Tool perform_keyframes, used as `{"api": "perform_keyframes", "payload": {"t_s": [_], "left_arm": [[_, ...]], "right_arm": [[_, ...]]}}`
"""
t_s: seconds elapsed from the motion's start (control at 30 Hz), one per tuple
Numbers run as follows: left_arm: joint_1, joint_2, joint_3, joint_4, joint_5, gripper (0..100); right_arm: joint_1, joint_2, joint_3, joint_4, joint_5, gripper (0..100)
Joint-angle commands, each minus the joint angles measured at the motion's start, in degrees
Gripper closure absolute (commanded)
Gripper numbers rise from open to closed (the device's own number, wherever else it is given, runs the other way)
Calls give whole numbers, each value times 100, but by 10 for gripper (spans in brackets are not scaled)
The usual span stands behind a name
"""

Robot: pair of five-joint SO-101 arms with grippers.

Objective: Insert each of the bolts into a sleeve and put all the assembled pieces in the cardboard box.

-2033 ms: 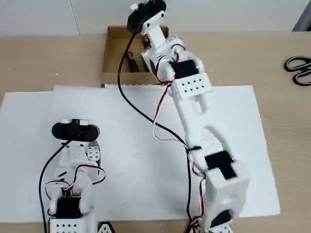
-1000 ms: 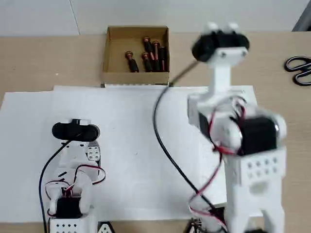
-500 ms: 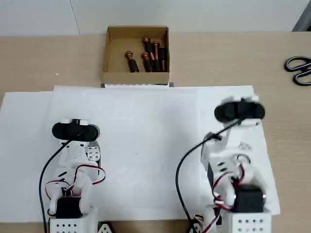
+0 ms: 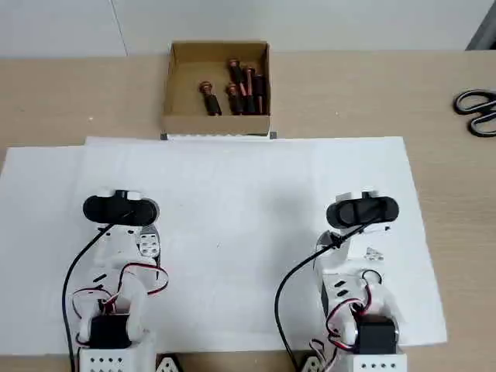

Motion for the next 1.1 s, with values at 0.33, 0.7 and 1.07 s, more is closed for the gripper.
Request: {"api": "perform_keyframes", "payload": {"t_s": [0.33, 0.7, 1.07], "left_arm": [[0, -44, -22, 0, 26, 993], [0, -44, -22, 0, 26, 993], [0, -44, -22, 0, 26, 993]], "right_arm": [[40, -101, 677, -224, -149, 995], [40, -101, 668, -224, -158, 995], [40, -101, 668, -224, -158, 995]]}}
